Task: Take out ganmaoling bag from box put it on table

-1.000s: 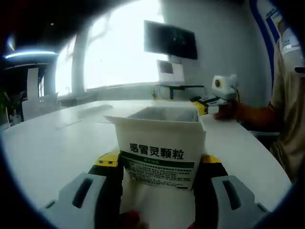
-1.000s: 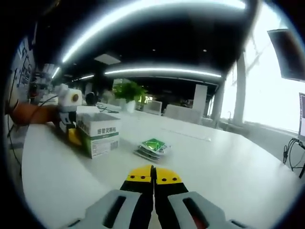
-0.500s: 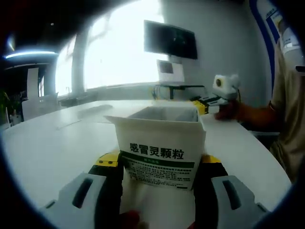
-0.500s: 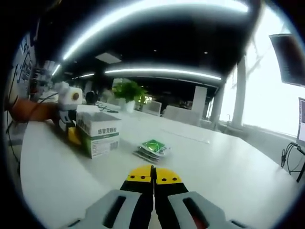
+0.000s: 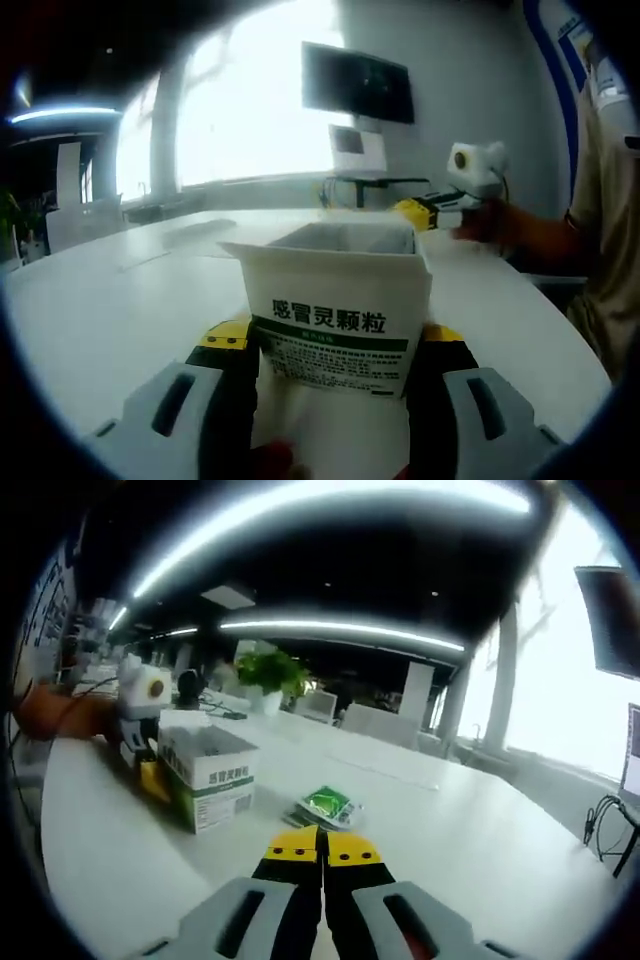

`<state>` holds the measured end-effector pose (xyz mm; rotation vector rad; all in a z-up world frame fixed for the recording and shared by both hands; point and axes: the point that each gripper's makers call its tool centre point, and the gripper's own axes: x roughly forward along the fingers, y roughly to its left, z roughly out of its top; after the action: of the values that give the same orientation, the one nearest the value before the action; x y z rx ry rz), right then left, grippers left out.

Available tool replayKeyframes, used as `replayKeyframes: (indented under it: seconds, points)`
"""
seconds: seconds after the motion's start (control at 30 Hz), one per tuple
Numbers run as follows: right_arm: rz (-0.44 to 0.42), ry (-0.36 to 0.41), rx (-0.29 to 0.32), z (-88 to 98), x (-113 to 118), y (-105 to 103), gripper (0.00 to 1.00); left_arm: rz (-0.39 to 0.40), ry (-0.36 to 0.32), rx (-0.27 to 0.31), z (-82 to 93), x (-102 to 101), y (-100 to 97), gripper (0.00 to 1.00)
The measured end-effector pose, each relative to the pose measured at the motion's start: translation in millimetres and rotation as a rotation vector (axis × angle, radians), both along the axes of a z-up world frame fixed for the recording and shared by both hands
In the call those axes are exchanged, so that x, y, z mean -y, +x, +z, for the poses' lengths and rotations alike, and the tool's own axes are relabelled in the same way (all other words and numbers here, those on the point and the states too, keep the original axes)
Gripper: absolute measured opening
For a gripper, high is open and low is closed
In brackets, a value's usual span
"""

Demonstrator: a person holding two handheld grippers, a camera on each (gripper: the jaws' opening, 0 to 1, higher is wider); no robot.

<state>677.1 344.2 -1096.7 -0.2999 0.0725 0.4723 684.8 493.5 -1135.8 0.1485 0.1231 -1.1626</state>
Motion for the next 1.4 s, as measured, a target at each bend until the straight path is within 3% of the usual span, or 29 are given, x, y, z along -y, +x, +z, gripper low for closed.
replayKeyframes:
  seconds: [0.27, 0.57, 0.8, 1.4]
  points:
    - [0.071, -0.014, -0.013, 20.9, -26, -1, 0.0, 0.0, 0.005, 0.002, -0.8, 0, 0.3, 0.5]
    - [0.132, -0.035, 0.02, 45.3, -51, 2, 0.0, -0.001, 0.006, 0.004, -1.1, 0, 0.6, 0.5]
    - [0.232, -0.059, 0.029, 60.9, -78, -2, 0.0, -0.002, 0.007, 0.004, -1.1, 0, 0.7, 0.5]
    - [0.419, -0.234, -0.025, 61.4, -137, -16, 0.0, -0.002, 0.01, 0.005, -1.6, 0, 0.7, 0.5]
